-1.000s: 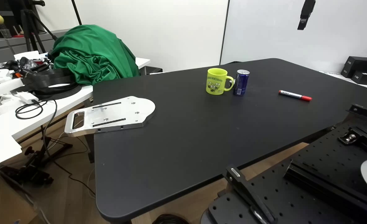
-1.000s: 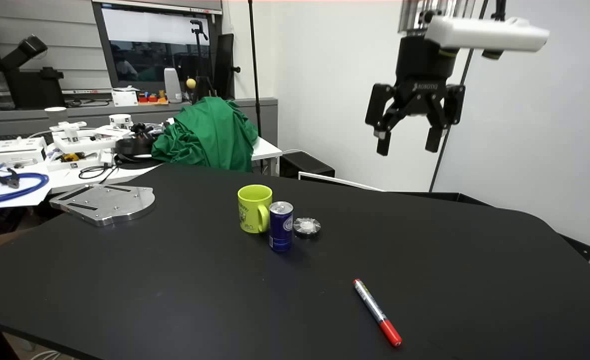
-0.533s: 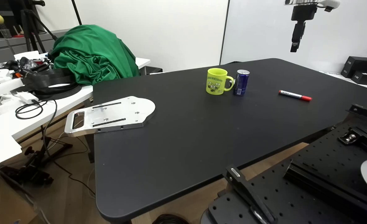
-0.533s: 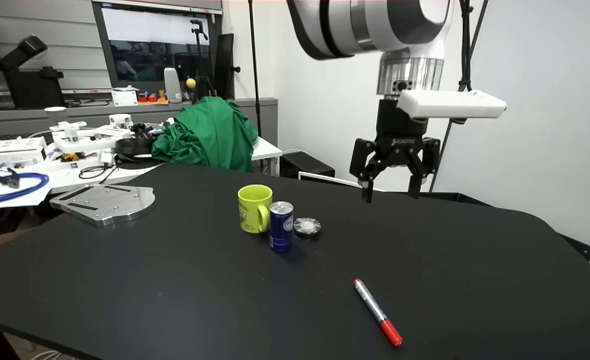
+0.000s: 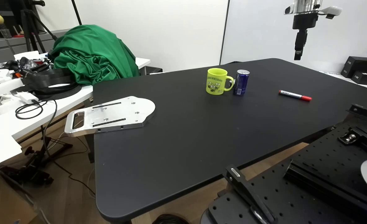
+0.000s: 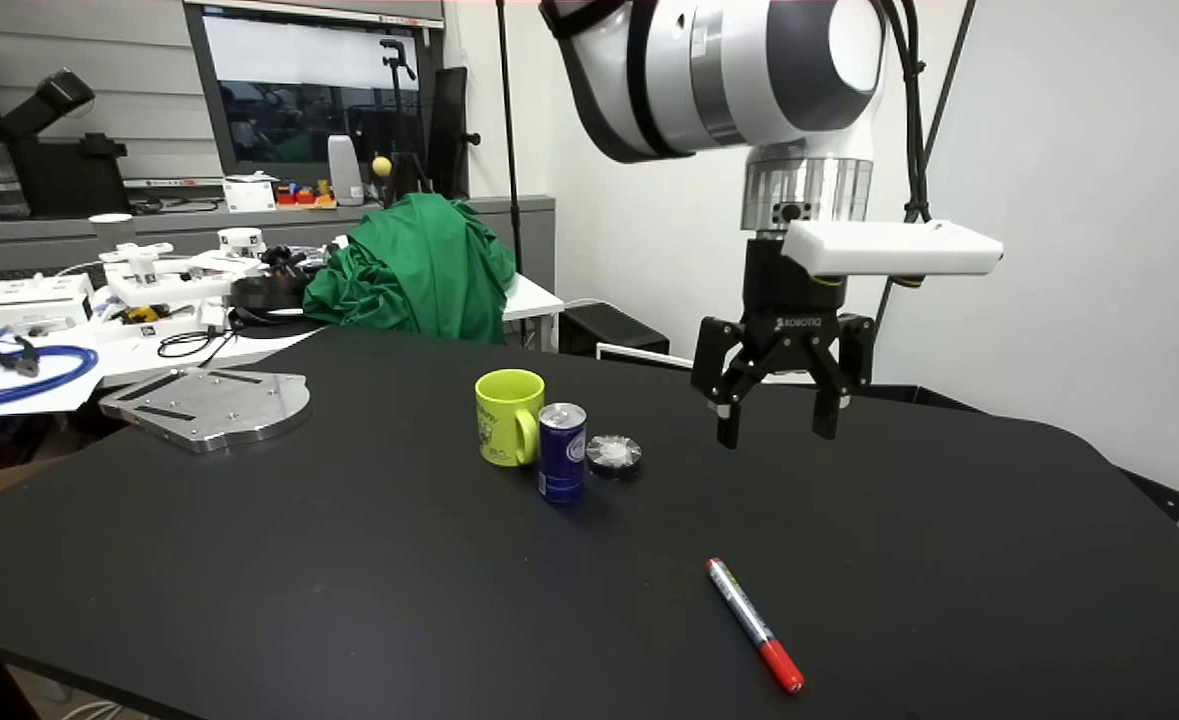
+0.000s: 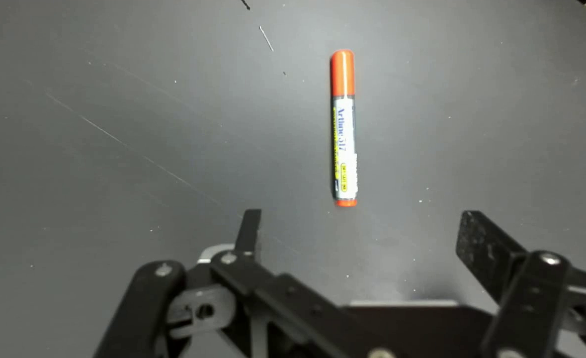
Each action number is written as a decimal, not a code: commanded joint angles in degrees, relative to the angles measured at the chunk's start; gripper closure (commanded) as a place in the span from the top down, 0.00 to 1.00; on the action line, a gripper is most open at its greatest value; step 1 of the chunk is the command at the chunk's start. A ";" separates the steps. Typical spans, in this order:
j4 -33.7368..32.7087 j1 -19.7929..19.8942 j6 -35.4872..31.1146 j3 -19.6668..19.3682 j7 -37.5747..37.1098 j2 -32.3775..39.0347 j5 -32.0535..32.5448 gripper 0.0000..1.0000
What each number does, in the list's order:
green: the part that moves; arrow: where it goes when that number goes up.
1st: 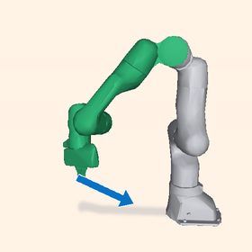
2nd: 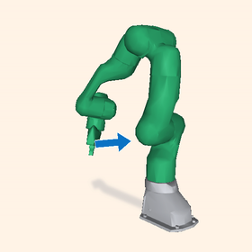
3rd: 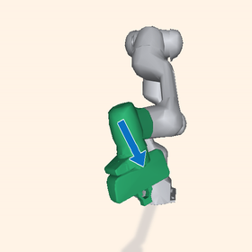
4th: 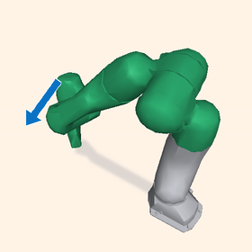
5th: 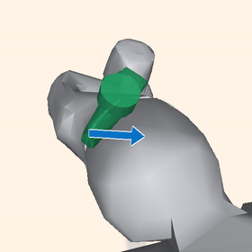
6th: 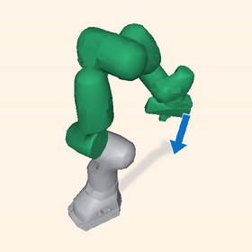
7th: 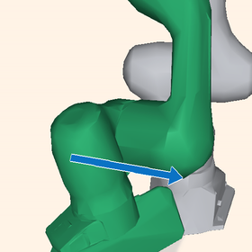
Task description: Pick up the marker and put it in the cup
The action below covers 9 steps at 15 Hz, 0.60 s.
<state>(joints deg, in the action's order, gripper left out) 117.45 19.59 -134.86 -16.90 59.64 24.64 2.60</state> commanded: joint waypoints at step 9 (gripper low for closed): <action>1.19 4.49 -4.61 3.59 -1.52 5.08 -0.09 1.00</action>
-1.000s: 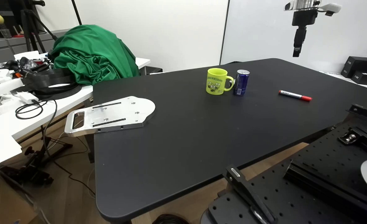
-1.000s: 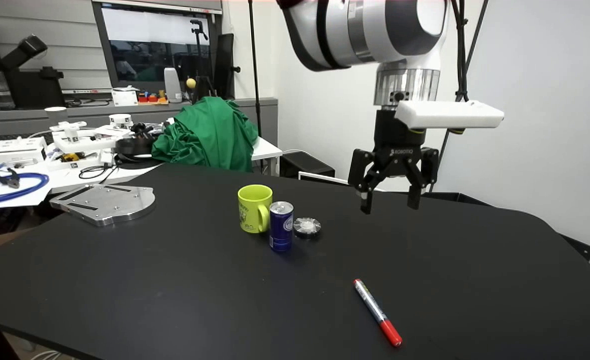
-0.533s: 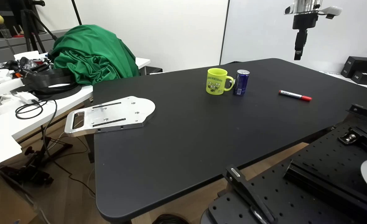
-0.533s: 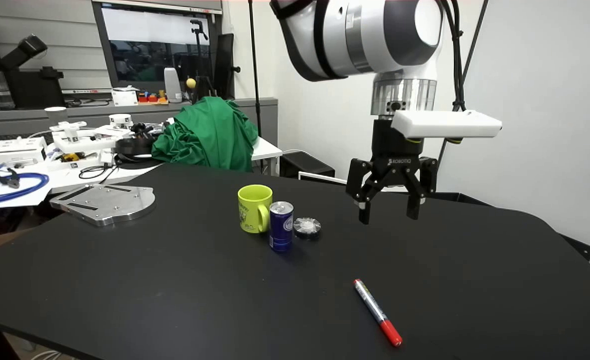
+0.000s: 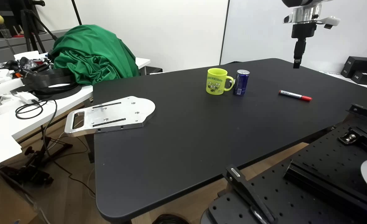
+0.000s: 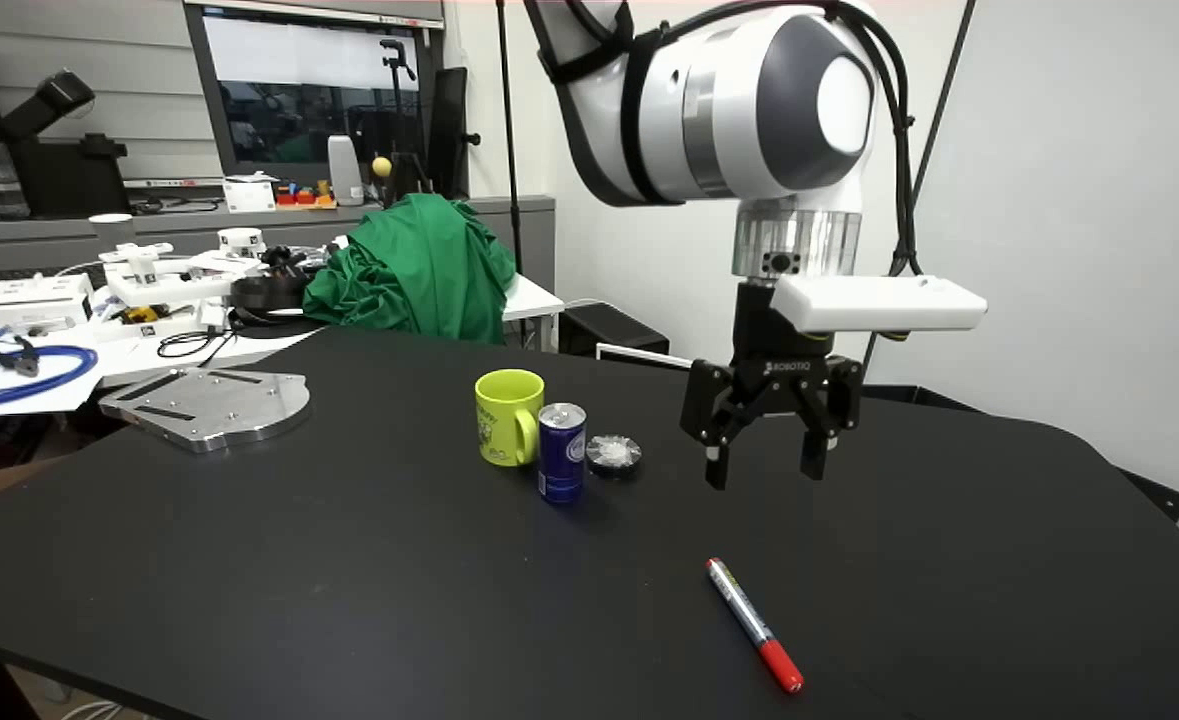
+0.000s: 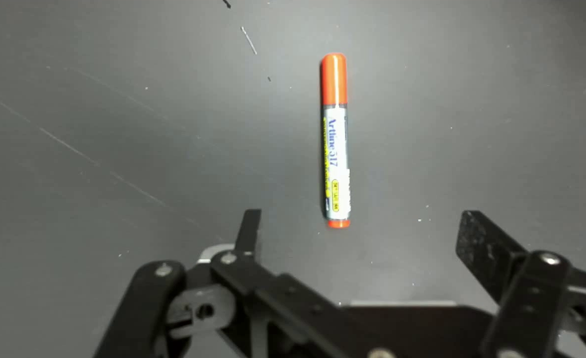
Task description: Pick up the marker and put it in the cup
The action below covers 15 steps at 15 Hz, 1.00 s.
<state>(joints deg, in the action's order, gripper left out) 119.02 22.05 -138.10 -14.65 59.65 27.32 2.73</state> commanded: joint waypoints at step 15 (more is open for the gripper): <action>-0.77 2.85 -15.98 2.12 -4.95 13.70 2.62 0.74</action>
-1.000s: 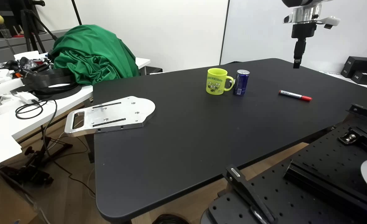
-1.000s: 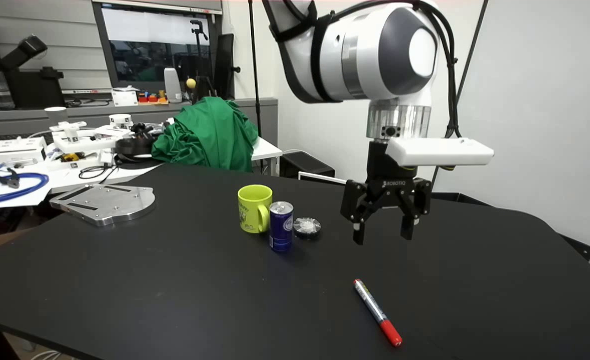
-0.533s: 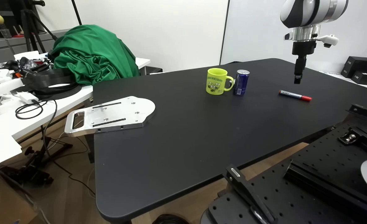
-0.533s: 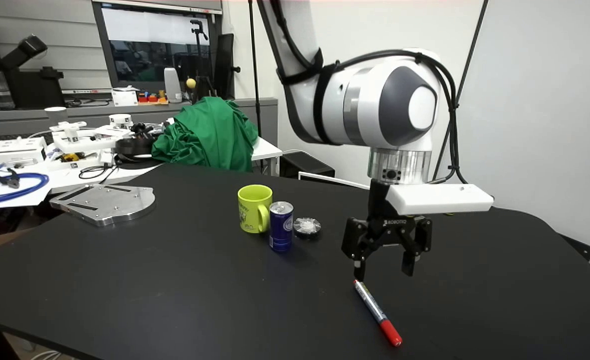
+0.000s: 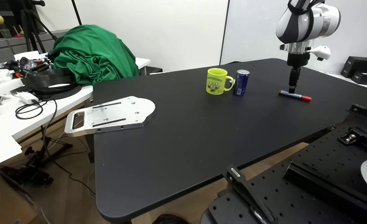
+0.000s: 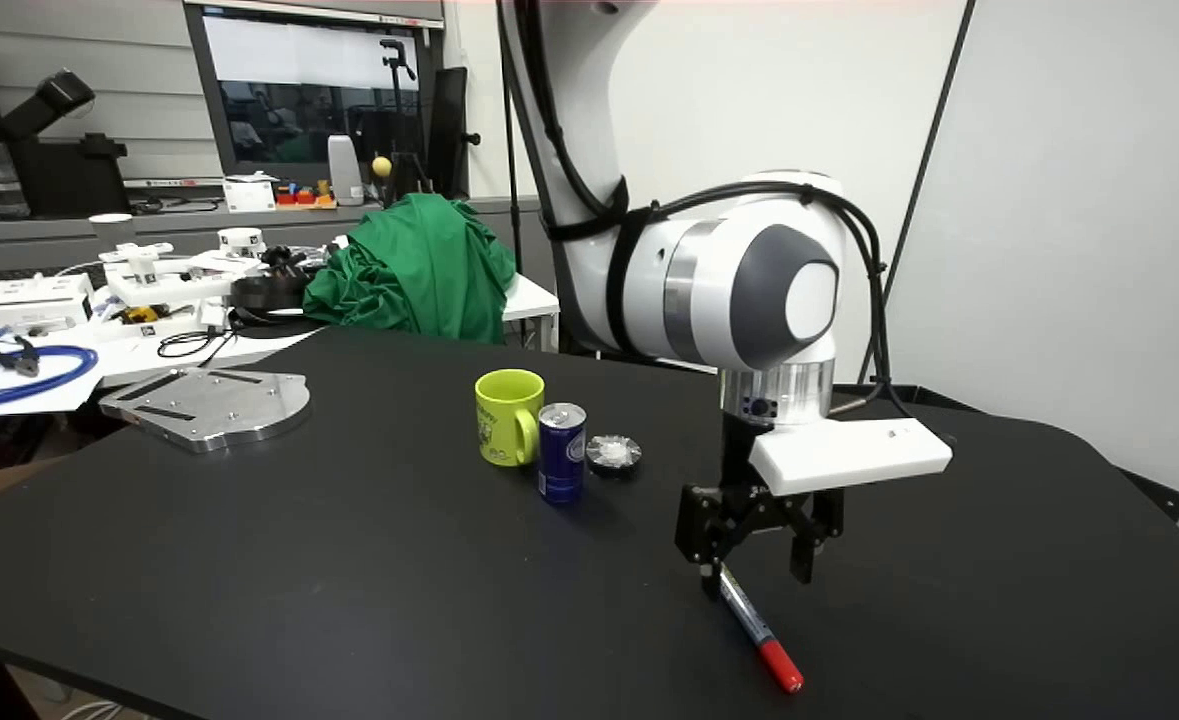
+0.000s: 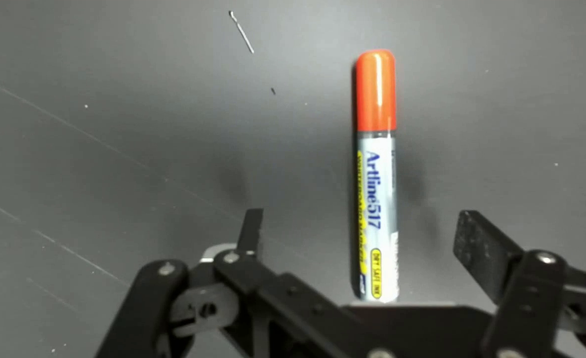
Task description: Pick up the marker and put it in the cup
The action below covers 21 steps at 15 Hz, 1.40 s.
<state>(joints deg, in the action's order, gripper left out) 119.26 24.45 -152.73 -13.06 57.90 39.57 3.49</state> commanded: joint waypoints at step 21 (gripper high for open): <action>-23.01 5.57 35.67 2.42 -21.24 5.23 -7.63 0.05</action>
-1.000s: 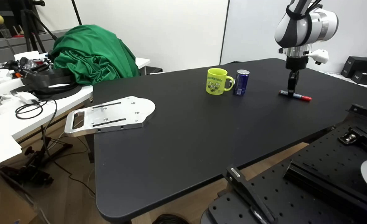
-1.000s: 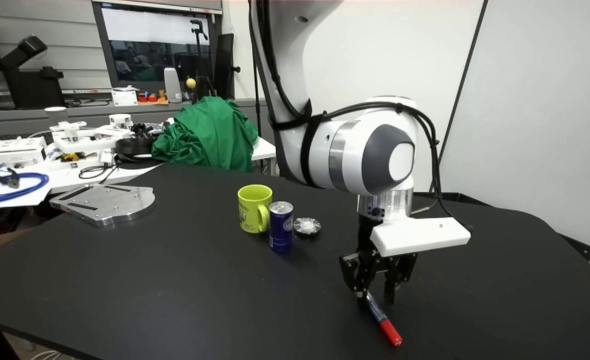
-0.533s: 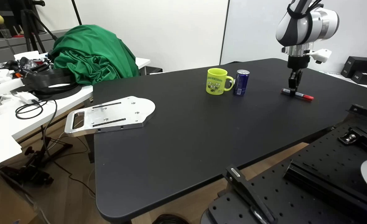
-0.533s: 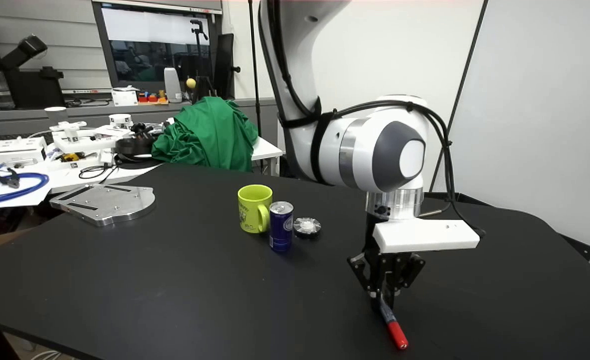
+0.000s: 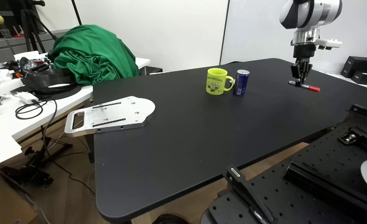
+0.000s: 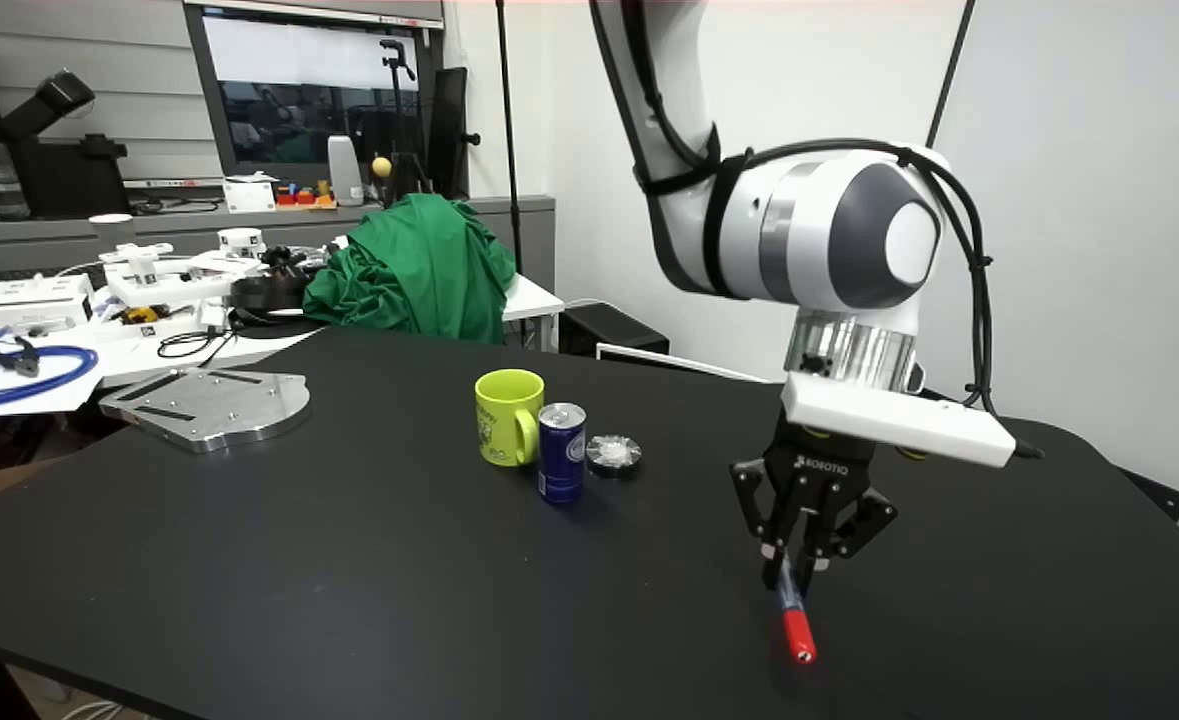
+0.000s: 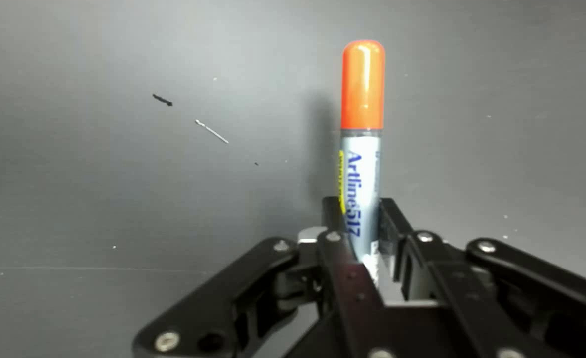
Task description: Pick up the marker and put it in the cup
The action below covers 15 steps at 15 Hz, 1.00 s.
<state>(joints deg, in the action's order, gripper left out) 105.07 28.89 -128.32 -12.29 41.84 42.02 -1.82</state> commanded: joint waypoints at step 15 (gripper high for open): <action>-50.30 1.71 69.39 5.78 -36.17 21.58 -20.45 0.05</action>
<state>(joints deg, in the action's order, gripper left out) 66.09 29.23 -68.38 -8.18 14.69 58.04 -16.28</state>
